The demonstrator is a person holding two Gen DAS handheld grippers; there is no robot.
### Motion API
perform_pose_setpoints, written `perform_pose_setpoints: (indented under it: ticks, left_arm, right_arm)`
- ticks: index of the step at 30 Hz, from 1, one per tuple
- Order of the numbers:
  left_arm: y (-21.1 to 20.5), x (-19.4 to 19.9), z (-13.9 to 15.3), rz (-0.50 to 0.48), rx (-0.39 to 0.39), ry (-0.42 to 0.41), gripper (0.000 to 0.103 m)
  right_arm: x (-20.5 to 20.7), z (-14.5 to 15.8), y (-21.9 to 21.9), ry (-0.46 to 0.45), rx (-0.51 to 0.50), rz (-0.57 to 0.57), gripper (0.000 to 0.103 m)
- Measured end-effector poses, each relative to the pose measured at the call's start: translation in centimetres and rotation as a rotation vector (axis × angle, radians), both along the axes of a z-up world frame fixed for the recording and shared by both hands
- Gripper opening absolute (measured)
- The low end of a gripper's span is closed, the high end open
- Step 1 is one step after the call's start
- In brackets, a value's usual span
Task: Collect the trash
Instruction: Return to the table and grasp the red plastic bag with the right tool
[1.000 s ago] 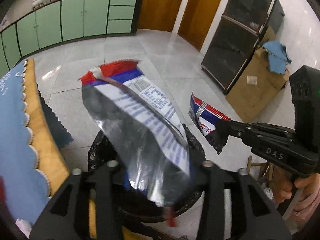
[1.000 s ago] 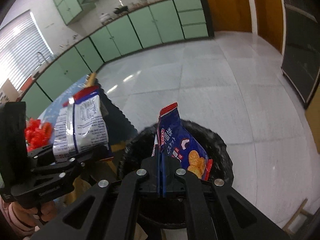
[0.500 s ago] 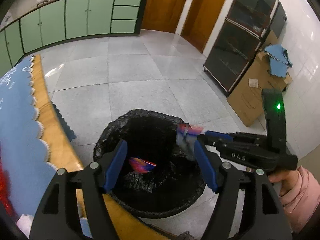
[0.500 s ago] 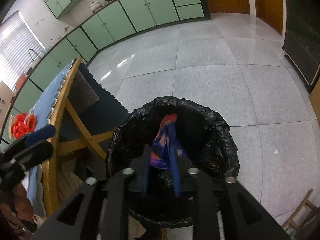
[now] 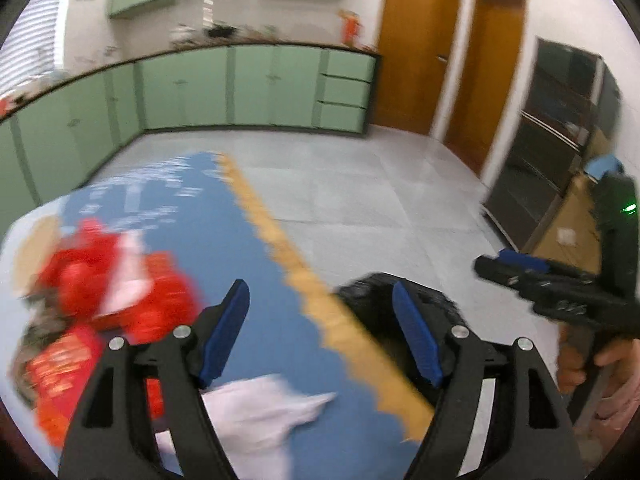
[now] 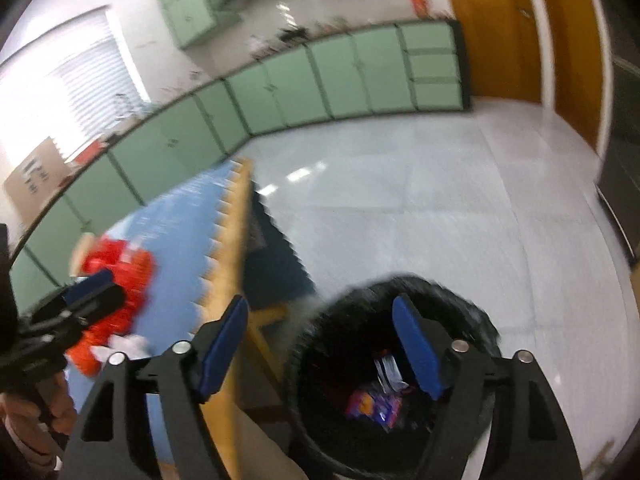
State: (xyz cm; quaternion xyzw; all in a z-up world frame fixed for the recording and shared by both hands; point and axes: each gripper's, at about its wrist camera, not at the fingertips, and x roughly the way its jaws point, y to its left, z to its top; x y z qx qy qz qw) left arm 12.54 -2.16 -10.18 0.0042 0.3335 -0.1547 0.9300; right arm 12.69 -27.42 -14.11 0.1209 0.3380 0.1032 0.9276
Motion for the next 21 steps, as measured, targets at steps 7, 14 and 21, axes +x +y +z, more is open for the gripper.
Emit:
perform_pose_setpoints:
  ticks: [7,14,21]
  left_arm:
    - [8.2,-2.9,0.7,0.242,0.086,-0.044,0.075]
    - [13.4,-3.9,-1.5,0.344,0.05,0.036,0.076]
    - [14.8,-4.0,-3.3,0.349,0.043,0.059,0.08]
  right_arm:
    - [0.9,1.8,8.6,-0.067,-0.005,0.165,0.077]
    - [2.0,0.7,14.9,-0.041,-0.013,0.257,0.077]
    - [3.5,-1.5,19.2,0.028,-0.033,0.304,0.077]
